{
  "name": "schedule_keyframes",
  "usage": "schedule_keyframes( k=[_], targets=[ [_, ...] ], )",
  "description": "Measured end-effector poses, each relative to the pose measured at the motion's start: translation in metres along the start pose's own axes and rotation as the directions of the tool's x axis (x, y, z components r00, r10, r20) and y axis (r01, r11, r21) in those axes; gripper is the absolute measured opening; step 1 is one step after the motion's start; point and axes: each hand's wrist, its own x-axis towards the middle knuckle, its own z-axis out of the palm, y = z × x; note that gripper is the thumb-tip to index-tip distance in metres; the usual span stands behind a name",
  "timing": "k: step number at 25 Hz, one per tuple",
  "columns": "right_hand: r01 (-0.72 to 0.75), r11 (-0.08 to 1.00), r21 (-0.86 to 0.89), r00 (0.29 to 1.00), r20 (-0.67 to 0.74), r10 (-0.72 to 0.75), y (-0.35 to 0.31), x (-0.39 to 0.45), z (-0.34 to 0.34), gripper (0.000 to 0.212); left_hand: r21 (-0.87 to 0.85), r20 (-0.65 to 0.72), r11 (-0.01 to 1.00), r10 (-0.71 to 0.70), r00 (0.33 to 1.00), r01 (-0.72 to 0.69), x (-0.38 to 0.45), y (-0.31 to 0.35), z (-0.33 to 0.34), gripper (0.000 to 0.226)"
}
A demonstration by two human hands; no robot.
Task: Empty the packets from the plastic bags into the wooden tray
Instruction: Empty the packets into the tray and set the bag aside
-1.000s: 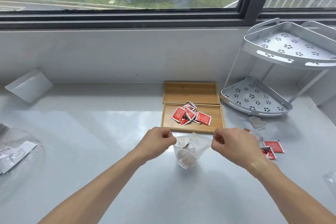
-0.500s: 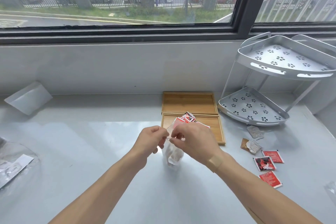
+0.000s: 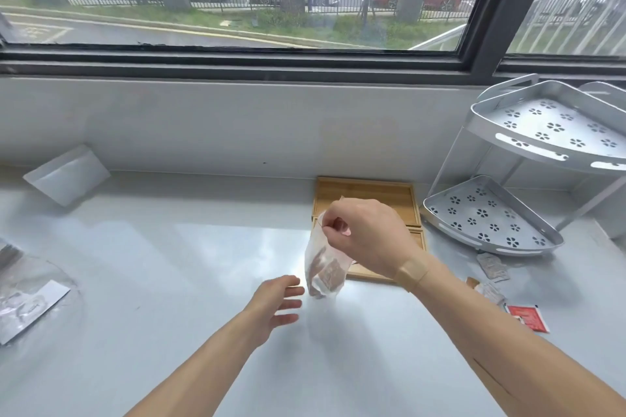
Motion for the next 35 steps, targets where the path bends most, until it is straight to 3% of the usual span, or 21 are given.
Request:
schedule_keyframes(
  k=[4, 9, 14, 16, 19, 23, 28, 32, 35],
  targets=[
    [-0.007, 0.995, 0.105, 0.998, -0.058, 0.013, 0.014, 0.008, -0.009, 0.006, -0.201, 0.295, 0.972, -0.057, 0.954, 0.12, 0.016, 0.004, 0.014, 0.022],
    [-0.024, 0.981, 0.191, 0.997, -0.07, 0.038, 0.046, 0.021, -0.021, 0.003, -0.282, 0.274, 0.952, -0.036, 0.961, 0.116, 0.038, 0.029, 0.035, 0.013],
    [-0.06, 0.97, 0.236, 0.995, -0.067, 0.078, 0.078, 0.041, -0.035, 0.003, -0.285, 0.271, 0.948, -0.059, 0.961, 0.139, 0.058, 0.053, 0.055, 0.02],
    [-0.089, 0.97, 0.227, 0.988, -0.1, 0.114, 0.096, 0.048, -0.035, 0.003, -0.208, 0.205, 0.976, -0.022, 0.979, 0.065, 0.064, 0.065, 0.061, 0.022],
    [-0.195, 0.951, 0.241, 0.965, -0.125, 0.23, 0.126, 0.056, -0.026, 0.005, 0.045, 0.081, 0.994, 0.093, 0.992, -0.097, 0.077, 0.092, 0.057, 0.017],
    [-0.393, 0.885, 0.25, 0.904, -0.071, 0.422, 0.165, 0.064, 0.0, 0.006, 0.397, -0.023, 0.886, 0.269, 0.963, -0.239, 0.1, 0.136, 0.048, 0.015],
    [-0.566, 0.762, 0.314, 0.805, 0.01, 0.594, 0.214, 0.069, 0.037, 0.01, 0.572, -0.031, 0.747, 0.433, 0.901, -0.339, 0.126, 0.19, 0.055, 0.019],
    [-0.654, 0.474, 0.589, 0.662, 0.143, 0.736, 0.239, 0.072, 0.068, 0.01, 0.649, -0.009, 0.653, 0.52, 0.854, -0.391, 0.143, 0.22, 0.072, 0.015],
    [-0.687, 0.299, 0.662, 0.574, 0.243, 0.782, 0.246, 0.074, 0.088, 0.008, 0.707, 0.026, 0.573, 0.563, 0.826, -0.414, 0.149, 0.226, 0.086, 0.016]
  ],
)
